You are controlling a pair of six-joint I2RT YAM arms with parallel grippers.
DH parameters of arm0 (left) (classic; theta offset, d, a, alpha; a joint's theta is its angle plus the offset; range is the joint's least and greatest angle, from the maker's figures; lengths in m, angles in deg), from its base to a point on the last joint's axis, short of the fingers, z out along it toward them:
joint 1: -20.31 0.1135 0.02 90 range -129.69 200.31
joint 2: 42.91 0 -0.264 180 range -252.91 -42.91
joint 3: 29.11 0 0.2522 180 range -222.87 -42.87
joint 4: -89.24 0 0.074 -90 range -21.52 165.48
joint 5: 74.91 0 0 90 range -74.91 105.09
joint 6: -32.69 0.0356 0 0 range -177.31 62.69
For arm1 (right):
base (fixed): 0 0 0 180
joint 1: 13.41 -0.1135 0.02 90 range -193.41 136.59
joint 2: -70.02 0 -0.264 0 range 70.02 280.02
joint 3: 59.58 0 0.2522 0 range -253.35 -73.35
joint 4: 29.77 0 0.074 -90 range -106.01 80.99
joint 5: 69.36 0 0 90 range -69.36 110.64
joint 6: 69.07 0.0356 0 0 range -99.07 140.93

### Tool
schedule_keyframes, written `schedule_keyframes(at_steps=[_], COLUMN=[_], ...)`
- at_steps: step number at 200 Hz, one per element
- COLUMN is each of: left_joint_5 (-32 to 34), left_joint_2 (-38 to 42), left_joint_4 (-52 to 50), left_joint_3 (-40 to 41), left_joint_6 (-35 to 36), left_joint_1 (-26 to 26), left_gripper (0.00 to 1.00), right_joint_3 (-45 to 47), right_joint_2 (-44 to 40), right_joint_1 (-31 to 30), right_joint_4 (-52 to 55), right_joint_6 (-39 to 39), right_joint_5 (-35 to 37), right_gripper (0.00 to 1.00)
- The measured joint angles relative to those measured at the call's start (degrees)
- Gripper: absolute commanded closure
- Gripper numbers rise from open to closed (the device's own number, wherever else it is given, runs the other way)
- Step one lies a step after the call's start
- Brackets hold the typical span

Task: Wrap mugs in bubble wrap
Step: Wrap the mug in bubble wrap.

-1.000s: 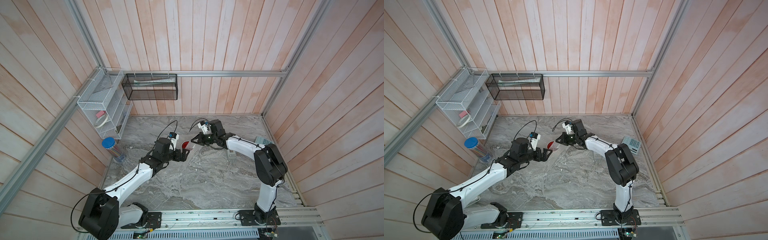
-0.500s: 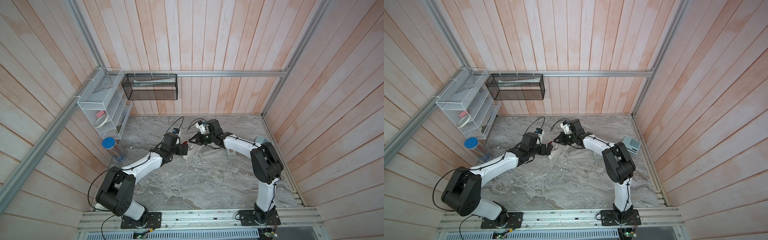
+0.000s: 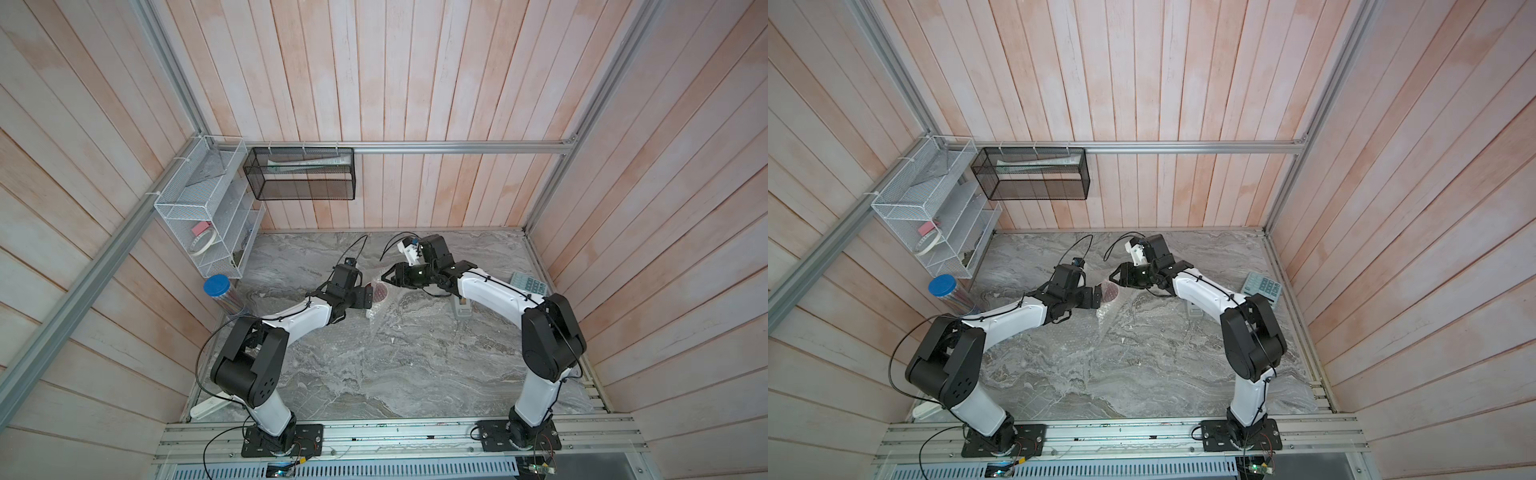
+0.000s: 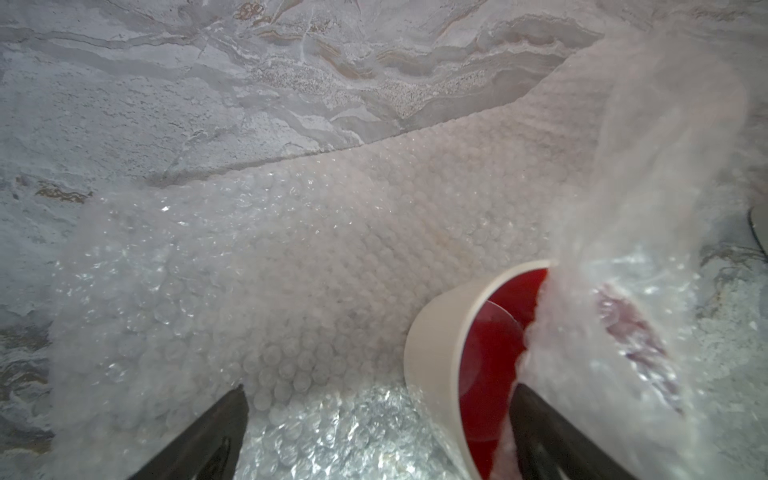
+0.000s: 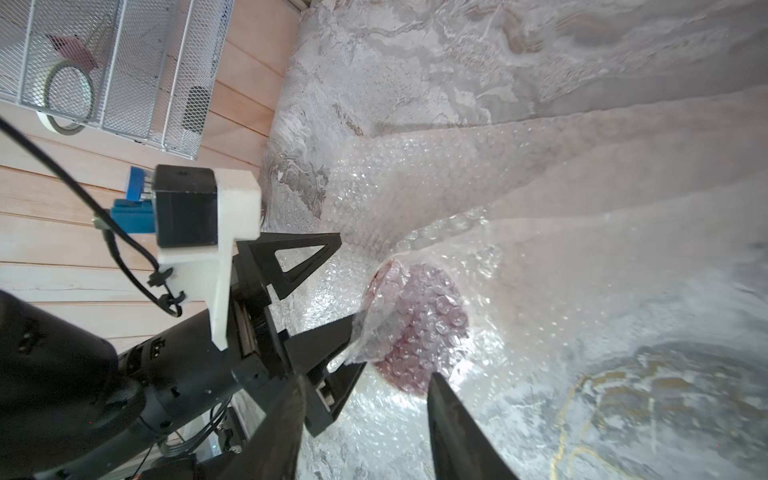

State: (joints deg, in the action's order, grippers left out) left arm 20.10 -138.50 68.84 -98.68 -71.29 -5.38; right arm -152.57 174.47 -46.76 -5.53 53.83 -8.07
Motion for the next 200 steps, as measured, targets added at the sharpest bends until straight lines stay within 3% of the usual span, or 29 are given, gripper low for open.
schedule_keyframes(at_steps=[25, 83, 111, 134, 154, 180, 200], left_joint_5=[-0.02, -0.42, -0.94, -1.4, -1.95, -3.45, -3.72], left_joint_2=[0.0, 0.0, 0.0, 0.0, 0.72, 5.42, 10.25], left_joint_4=[0.0, 0.07, 0.22, 0.26, 0.9, 1.64, 1.36], left_joint_3=[0.0, 0.0, 0.0, 0.02, 0.72, 3.48, 6.14], left_joint_6=[-0.02, -0.22, -0.39, -0.5, -1.09, -3.1, -4.92], left_joint_1=[0.09, 0.17, 0.2, 0.2, 0.35, 2.27, 6.86], left_gripper=[0.0, 0.0, 0.0, 0.0, 0.0, 0.0, 0.0], right_joint_3=[-0.11, -7.5, -11.76, -12.79, -13.05, -13.6, -13.84], right_joint_2=[1.31, 14.62, 18.58, 18.93, 18.93, 18.93, 18.93], right_joint_1=[-0.11, -2.91, -4.79, -5.25, -5.31, -5.38, -5.35], right_joint_4=[2.23, 6.69, 7.98, 9.29, 10.19, 11.61, 13.66], right_joint_6=[-2.16, -5.01, -5.11, -4.66, -4.66, -4.96, -5.73], right_joint_5=[3.78, 9.84, 13.38, 15.74, 17.09, 18.78, 20.31], right_gripper=[0.4, 0.39, 0.47, 0.62, 0.69, 0.74, 0.75])
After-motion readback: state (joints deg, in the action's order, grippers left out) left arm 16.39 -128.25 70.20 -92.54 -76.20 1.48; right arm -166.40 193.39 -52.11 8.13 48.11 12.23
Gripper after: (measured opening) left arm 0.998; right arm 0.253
